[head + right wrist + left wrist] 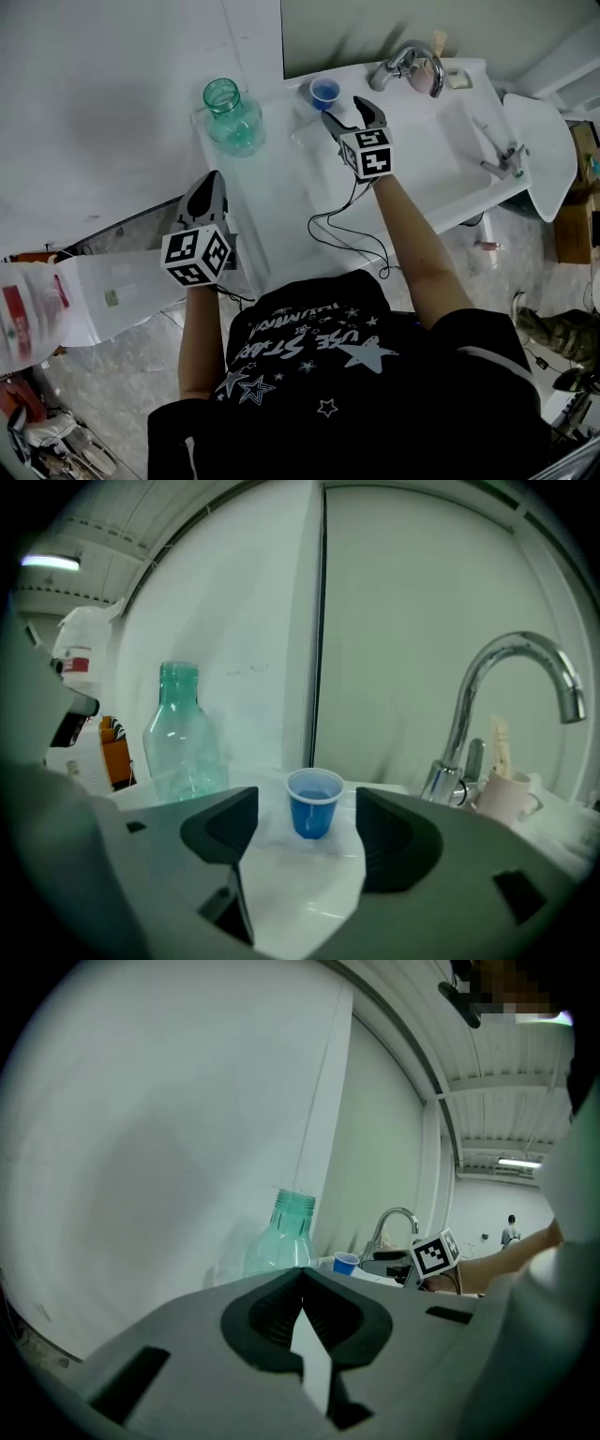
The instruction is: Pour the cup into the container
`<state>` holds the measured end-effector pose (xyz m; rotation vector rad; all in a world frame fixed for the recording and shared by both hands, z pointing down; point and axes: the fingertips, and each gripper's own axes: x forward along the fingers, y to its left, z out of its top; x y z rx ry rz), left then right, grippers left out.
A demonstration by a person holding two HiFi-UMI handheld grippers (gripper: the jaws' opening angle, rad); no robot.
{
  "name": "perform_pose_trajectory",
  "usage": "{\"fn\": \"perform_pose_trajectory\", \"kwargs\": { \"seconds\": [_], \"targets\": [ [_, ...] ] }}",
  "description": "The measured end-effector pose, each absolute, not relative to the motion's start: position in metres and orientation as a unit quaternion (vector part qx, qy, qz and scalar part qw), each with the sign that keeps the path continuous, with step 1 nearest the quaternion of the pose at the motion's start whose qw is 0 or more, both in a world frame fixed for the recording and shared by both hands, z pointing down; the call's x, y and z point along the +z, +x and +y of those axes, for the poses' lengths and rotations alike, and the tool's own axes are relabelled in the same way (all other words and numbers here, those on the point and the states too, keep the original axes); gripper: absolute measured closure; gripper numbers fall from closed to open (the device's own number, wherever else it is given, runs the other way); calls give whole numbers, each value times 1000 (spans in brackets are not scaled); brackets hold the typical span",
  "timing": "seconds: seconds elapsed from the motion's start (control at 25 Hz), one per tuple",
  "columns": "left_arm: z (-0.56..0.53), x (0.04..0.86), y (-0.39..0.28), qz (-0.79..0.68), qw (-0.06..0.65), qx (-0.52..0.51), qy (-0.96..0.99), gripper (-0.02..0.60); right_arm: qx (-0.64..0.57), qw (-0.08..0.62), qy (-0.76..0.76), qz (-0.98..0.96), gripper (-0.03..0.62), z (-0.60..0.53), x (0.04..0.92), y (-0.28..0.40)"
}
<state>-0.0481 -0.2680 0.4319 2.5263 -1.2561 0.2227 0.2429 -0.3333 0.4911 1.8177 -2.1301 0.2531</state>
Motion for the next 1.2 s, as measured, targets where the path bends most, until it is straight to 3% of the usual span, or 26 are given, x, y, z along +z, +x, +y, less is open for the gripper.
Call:
{"fn": "perform_pose_trajectory", "kwargs": {
  "seconds": [0.44,0.52,1.2],
  "targets": [
    [-229,441,-58,-359,173,79,914,571,63,110,699,-703,466,-249,436,207],
    [-224,443,-56,-347,174,82,918,572,64,106,720,-683,576,-233,432,207],
    [-144,434,-37,-339,163,75,923,572,42,85,671,-735,588,-150,409,162]
  ]
}}
